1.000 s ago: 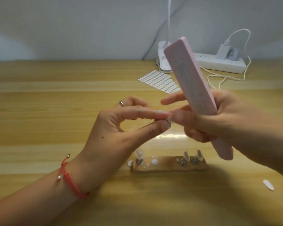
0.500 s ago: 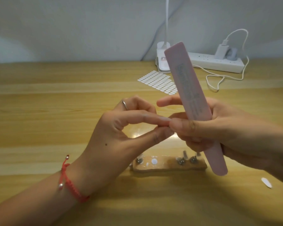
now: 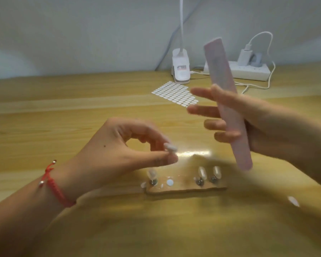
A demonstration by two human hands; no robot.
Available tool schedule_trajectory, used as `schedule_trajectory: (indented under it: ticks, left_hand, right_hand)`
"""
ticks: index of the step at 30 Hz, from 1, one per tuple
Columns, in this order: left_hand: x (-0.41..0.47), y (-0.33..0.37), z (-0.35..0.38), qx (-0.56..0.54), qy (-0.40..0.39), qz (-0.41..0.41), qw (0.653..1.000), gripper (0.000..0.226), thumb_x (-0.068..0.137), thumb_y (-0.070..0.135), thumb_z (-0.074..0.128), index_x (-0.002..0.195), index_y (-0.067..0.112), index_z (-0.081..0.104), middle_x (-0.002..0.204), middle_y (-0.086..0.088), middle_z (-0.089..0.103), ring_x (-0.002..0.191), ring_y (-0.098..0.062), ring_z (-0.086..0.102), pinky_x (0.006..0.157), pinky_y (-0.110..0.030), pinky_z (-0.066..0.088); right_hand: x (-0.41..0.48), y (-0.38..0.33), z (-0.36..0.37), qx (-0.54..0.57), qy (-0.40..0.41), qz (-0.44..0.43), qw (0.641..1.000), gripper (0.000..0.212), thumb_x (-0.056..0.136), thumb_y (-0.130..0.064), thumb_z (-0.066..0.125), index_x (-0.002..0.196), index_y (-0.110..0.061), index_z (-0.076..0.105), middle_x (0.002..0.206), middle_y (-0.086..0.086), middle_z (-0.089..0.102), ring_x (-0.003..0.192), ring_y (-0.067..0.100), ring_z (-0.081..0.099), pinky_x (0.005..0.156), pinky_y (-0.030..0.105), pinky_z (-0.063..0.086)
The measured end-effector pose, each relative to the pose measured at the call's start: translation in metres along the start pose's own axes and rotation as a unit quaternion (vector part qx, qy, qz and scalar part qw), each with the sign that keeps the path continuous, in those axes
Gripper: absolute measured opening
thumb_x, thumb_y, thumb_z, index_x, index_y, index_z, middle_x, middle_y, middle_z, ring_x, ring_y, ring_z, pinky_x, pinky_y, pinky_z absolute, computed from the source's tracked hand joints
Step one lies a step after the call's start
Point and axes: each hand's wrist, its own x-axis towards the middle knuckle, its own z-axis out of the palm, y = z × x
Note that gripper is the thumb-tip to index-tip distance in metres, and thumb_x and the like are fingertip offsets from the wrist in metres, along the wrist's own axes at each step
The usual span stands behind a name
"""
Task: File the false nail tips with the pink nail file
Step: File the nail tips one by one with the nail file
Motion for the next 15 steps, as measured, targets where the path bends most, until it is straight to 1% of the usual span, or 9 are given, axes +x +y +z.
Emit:
schedule_trajectory:
  ticks: [1,2,4,5,8,9,11,12,15]
  left_hand:
    - [0.0,-0.002,-0.001,0.003,-0.011,-0.019,1.0,0.019,0.056,0.042,0.079,0.069,0.029,0.075,0.074,0.002,0.072,0.074,-0.02,0.066,0.071,-0.039,0.05]
    - [-0.001,-0.004,-0.001,0.005,-0.024,-0.042,0.999,0.019,0.055,0.043,0.079,0.067,0.029,0.074,0.074,0.002,0.072,0.073,-0.022,0.067,0.069,-0.038,0.051]
    - [-0.003,-0.008,0.001,0.002,-0.057,-0.076,0.996,0.021,0.057,0.04,0.081,0.069,0.025,0.075,0.074,-0.001,0.071,0.068,-0.024,0.066,0.064,-0.034,0.053]
    - [-0.005,-0.009,0.003,0.001,-0.071,-0.083,0.994,0.02,0.058,0.037,0.082,0.07,0.022,0.075,0.074,-0.001,0.071,0.065,-0.02,0.064,0.061,-0.028,0.053]
    - [-0.007,-0.01,0.009,0.073,-0.092,-0.046,0.992,0.019,0.065,0.027,0.084,0.077,0.026,0.07,0.074,0.006,0.069,0.068,-0.004,0.063,0.063,-0.011,0.046]
    - [-0.007,-0.01,0.011,0.115,-0.095,-0.024,0.989,0.023,0.066,0.026,0.083,0.081,0.029,0.066,0.075,0.01,0.069,0.071,-0.005,0.065,0.066,-0.008,0.043]
    - [-0.008,-0.008,0.012,0.197,-0.099,0.007,0.975,0.029,0.068,0.033,0.08,0.089,0.034,0.06,0.078,0.017,0.068,0.081,-0.006,0.065,0.077,-0.008,0.039]
    - [-0.008,-0.007,0.012,0.235,-0.098,0.015,0.967,0.031,0.068,0.04,0.076,0.092,0.036,0.057,0.081,0.02,0.066,0.085,-0.004,0.063,0.081,-0.011,0.036]
    - [-0.01,-0.002,0.012,0.284,-0.076,0.025,0.955,0.034,0.068,0.058,0.066,0.097,0.04,0.056,0.093,0.022,0.061,0.095,-0.002,0.055,0.085,-0.019,0.034]
  right_hand:
    - [0.003,0.001,-0.009,0.034,0.025,0.012,0.999,0.048,0.067,-0.039,0.08,0.111,-0.023,0.071,0.086,-0.003,0.073,0.052,0.004,0.047,0.041,0.011,0.036]
    - [0.006,0.003,-0.017,0.064,0.043,0.027,0.997,0.045,0.069,-0.037,0.075,0.111,-0.022,0.07,0.084,-0.003,0.07,0.053,0.004,0.046,0.043,0.012,0.035]
    - [0.009,0.008,-0.03,0.112,0.064,0.056,0.99,0.03,0.075,-0.035,0.067,0.1,-0.022,0.077,0.085,-0.002,0.067,0.054,0.004,0.045,0.045,0.013,0.034]
    - [0.01,0.011,-0.035,0.132,0.066,0.068,0.987,0.026,0.078,-0.034,0.065,0.096,-0.021,0.079,0.086,-0.001,0.067,0.054,0.005,0.046,0.046,0.013,0.035]
    - [0.013,0.015,-0.045,0.182,0.042,0.086,0.979,0.025,0.084,-0.033,0.064,0.098,-0.02,0.079,0.09,0.0,0.067,0.056,0.006,0.049,0.046,0.013,0.041]
    - [0.013,0.016,-0.047,0.196,0.03,0.088,0.976,0.025,0.085,-0.033,0.063,0.1,-0.019,0.078,0.091,0.0,0.066,0.056,0.006,0.05,0.045,0.014,0.043]
    - [0.015,0.017,-0.049,0.211,0.016,0.089,0.973,0.025,0.086,-0.032,0.063,0.101,-0.018,0.078,0.092,0.001,0.066,0.058,0.006,0.05,0.045,0.014,0.043]
    - [0.015,0.018,-0.05,0.213,0.014,0.089,0.973,0.024,0.087,-0.031,0.062,0.101,-0.018,0.078,0.092,0.001,0.066,0.058,0.006,0.05,0.045,0.014,0.042]
    - [0.017,0.02,-0.05,0.218,0.02,0.088,0.972,0.024,0.087,-0.029,0.061,0.1,-0.017,0.078,0.09,0.002,0.066,0.058,0.006,0.05,0.045,0.013,0.041]
